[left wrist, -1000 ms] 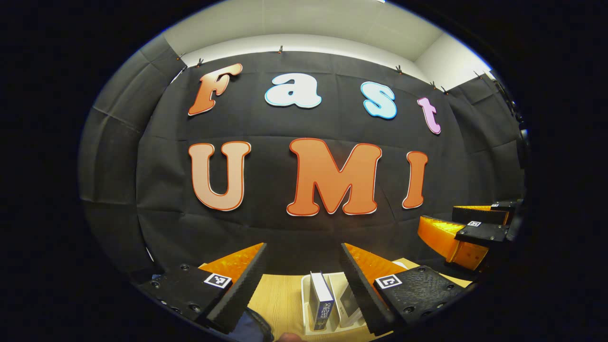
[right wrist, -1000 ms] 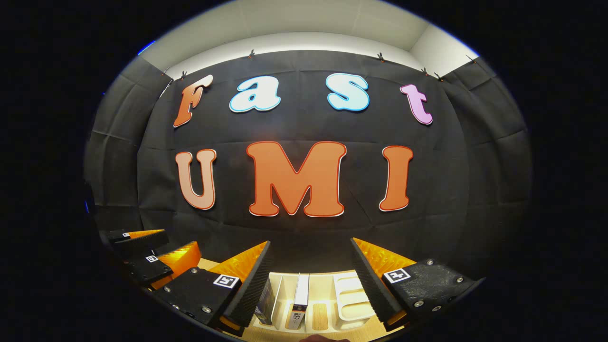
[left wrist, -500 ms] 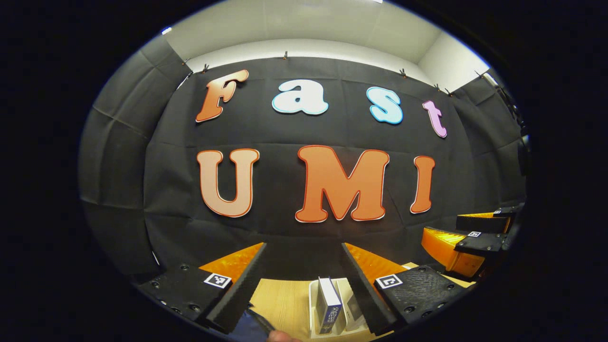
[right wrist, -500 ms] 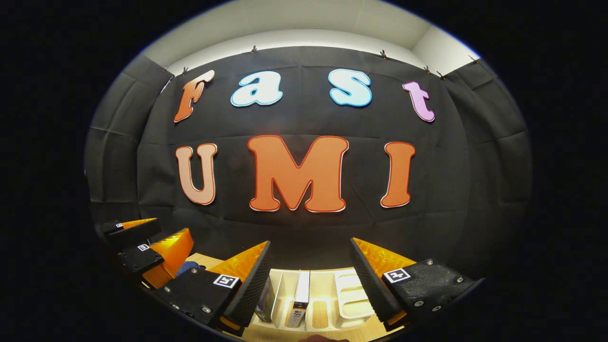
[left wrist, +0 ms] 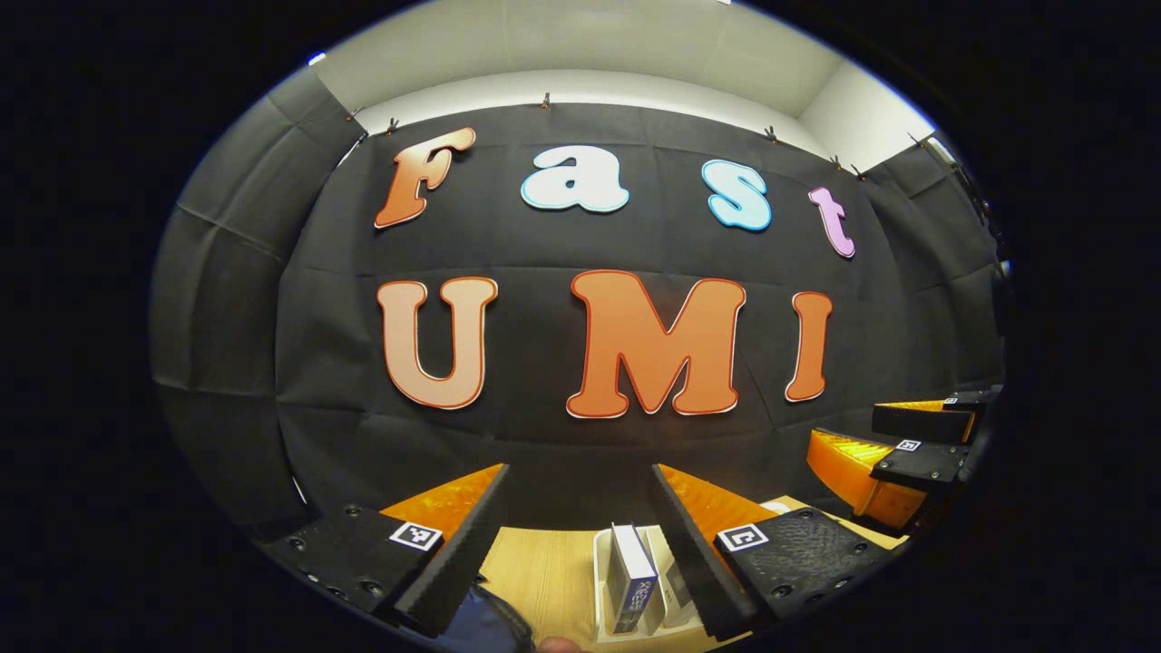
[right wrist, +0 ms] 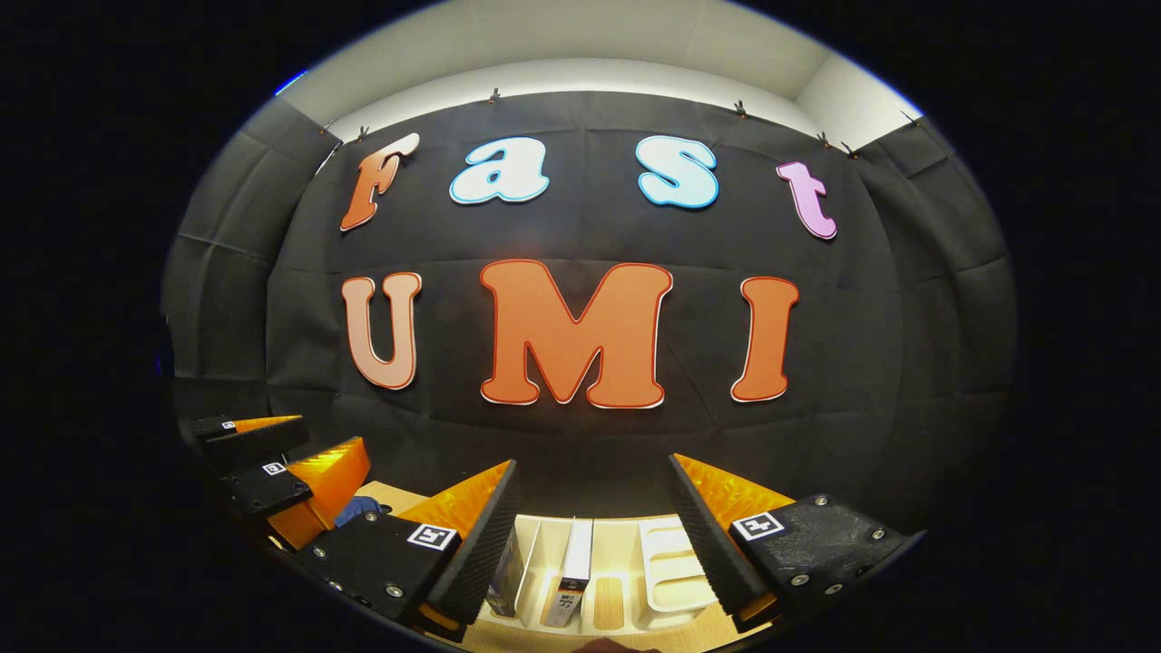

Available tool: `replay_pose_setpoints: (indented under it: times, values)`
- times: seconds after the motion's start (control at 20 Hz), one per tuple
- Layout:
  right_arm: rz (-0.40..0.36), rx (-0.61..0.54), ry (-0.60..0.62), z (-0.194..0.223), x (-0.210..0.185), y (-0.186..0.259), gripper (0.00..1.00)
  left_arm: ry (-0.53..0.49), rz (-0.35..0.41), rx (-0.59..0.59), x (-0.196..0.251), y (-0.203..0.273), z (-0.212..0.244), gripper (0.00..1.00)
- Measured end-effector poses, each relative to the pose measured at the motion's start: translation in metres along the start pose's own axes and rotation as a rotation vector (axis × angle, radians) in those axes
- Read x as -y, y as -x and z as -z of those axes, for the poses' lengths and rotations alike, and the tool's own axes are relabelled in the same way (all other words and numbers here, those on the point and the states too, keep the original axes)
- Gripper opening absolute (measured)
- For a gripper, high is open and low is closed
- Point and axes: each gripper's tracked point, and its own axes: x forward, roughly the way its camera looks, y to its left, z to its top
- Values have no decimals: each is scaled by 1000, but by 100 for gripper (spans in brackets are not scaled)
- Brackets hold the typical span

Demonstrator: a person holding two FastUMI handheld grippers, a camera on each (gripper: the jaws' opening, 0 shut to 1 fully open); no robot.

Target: Open the schoolbag, grab two books from the bookshelf and put them into the schoolbag.

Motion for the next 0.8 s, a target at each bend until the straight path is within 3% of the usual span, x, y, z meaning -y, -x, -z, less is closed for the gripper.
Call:
replay_pose_setpoints:
  times: [0.5, 0.8]
  values:
    - [-13, -12, 1, 7, -1, -3, 94, -22, -39, -39, -20, 1, 15, 93]
    - [-5, -18, -1, 14, 4, -6, 94, -59, -55, -161, -39, 4, 52, 95]
